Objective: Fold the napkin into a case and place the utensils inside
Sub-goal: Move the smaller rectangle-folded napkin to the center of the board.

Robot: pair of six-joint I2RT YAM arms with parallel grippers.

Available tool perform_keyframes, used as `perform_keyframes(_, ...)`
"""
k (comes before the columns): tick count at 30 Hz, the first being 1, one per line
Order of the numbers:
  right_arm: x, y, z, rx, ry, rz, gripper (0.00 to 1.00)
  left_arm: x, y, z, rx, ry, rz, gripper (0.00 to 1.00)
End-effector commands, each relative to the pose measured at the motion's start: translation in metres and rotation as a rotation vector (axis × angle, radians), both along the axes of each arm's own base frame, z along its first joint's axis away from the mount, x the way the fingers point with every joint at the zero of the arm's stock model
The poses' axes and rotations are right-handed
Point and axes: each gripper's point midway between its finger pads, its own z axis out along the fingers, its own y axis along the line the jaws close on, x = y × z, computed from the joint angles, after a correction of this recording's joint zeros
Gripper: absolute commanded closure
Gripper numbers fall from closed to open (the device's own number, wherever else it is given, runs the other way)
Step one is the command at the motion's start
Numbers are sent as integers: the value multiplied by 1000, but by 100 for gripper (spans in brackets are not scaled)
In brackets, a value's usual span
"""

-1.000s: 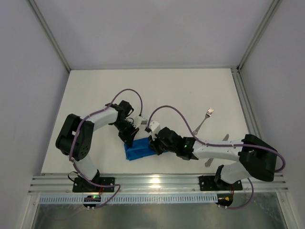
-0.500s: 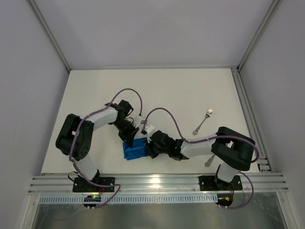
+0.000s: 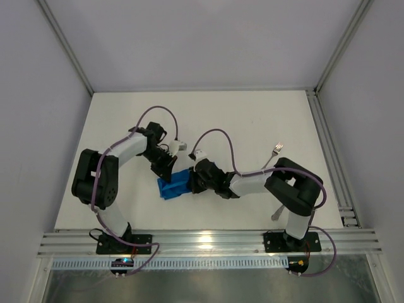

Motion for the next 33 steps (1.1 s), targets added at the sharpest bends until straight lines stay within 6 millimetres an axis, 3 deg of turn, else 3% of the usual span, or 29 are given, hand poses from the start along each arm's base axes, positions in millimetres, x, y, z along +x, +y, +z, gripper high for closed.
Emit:
perform_keyframes(1,10,-24,-32,-90,67,-121,96,6,1,13,-15,-13,4,100)
perform_keyframes(13,25,-18,-34,-67,93,-184,96,-9,19,-6,75,13,15,100)
perform_keyframes(20,27,-18,-38,-70,111,-200,96,-10,14,17,32,-12,31,100)
perform_keyframes(24,28,-13,-38,-64,121,-196,96,-15,18,6,52,0,30,100)
perform_keyframes(29,33,-12,-25,-46,105,-202,96,-18,21,-20,87,47,35,100)
perform_keyframes(33,37,-13,3,-5,78,-212,89,-11,20,-20,93,22,53,100)
